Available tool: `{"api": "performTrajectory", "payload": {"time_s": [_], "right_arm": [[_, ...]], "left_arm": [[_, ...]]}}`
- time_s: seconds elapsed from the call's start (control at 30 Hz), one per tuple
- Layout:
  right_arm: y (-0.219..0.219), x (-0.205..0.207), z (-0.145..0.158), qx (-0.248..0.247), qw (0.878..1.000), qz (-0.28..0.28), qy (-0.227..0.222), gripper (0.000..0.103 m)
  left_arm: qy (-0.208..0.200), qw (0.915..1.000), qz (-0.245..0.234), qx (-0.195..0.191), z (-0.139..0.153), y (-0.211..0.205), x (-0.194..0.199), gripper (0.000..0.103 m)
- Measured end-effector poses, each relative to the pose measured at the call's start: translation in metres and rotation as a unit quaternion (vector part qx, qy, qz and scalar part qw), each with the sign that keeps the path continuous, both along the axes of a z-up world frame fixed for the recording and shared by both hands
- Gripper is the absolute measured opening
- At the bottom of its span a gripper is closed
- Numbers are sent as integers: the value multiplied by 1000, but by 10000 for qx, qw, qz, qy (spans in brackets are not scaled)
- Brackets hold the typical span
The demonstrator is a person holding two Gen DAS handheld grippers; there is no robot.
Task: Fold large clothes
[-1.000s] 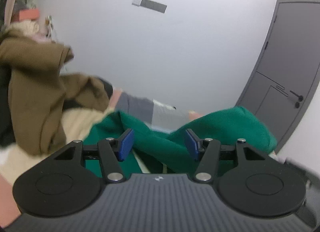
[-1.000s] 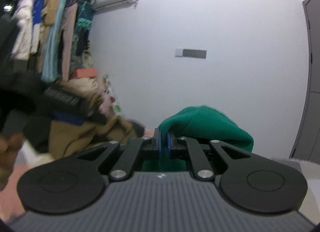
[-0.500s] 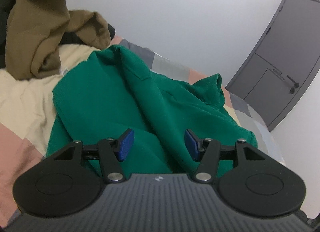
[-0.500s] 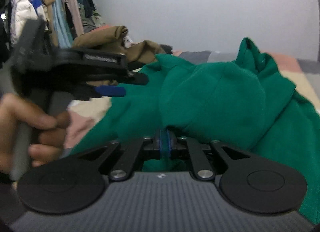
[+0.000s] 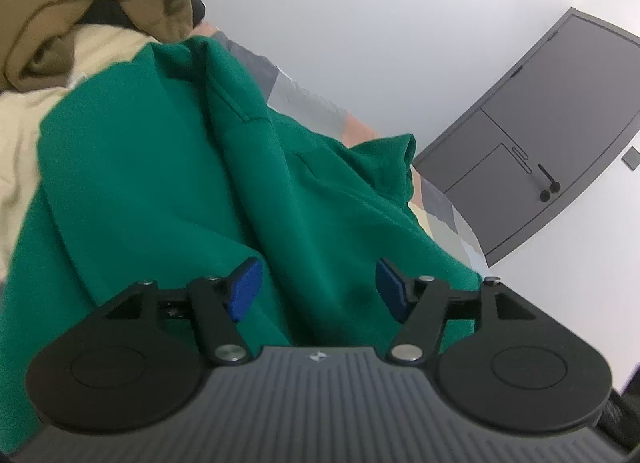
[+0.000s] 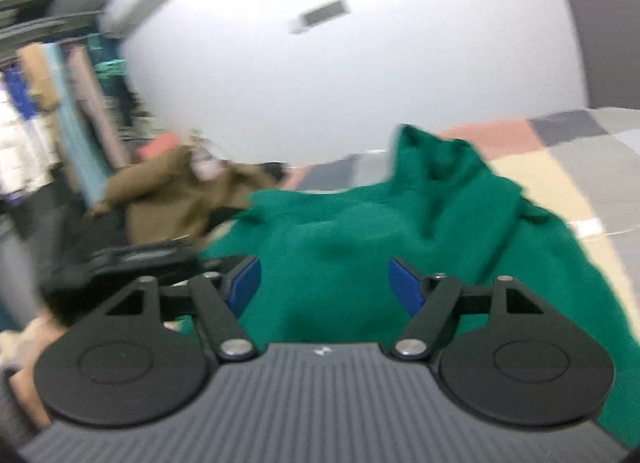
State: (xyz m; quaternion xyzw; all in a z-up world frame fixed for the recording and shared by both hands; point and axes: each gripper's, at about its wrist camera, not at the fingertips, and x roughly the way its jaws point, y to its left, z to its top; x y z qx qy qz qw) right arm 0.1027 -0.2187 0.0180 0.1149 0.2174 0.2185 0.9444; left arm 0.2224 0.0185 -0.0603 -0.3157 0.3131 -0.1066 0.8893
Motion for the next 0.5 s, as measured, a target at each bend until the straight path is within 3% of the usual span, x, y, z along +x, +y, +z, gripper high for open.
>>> {"api": "performTrajectory", "payload": {"time_s": [0.17, 0.33, 0.43, 0.5], "right_arm": [[-11, 51, -26, 173, 9978, -251, 588, 73], [-12, 75, -47, 663, 9916, 144, 1105, 73], [-9, 71, -48, 784, 9888, 377, 1211, 61], [-6, 66, -44, 793, 9884, 540, 1178, 39]], "left_arm": [[120, 9999, -24, -81, -14, -4, 14, 69], [308, 9983, 30, -500, -29, -1, 21, 67], [274, 9989, 27, -385, -30, -5, 21, 61], [341, 9985, 80, -413, -32, -7, 21, 53]]}}
